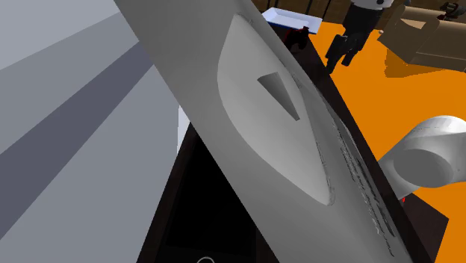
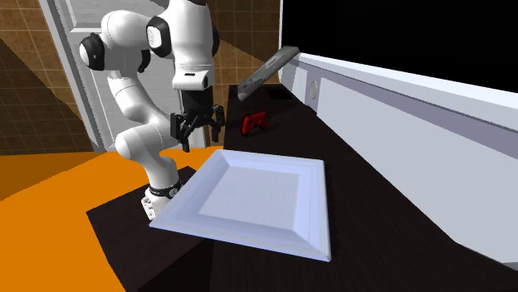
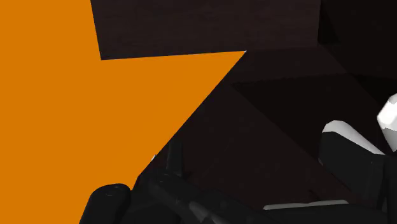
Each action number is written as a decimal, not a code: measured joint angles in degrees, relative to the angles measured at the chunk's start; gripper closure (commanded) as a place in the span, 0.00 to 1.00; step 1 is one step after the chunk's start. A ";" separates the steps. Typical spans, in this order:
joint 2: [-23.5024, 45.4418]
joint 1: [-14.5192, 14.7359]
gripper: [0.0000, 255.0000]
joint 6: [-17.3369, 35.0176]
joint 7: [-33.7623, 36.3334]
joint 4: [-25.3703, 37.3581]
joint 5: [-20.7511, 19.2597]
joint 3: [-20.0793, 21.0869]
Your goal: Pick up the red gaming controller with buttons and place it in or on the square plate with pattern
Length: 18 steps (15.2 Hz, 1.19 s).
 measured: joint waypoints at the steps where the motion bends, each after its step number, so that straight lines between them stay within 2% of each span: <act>1: 0.00 0.00 0.00 0.00 0.00 0.00 0.00 0.00; 4: 3.14 -0.89 0.00 -1.98 6.31 4.42 1.42 2.96; 10: 13.18 -2.46 0.00 -16.92 25.01 16.16 -2.49 8.74; 15: 14.82 -2.71 0.00 -19.07 28.42 18.62 -2.14 9.44; 18: 18.52 -2.87 0.00 -14.34 33.33 23.84 1.08 10.99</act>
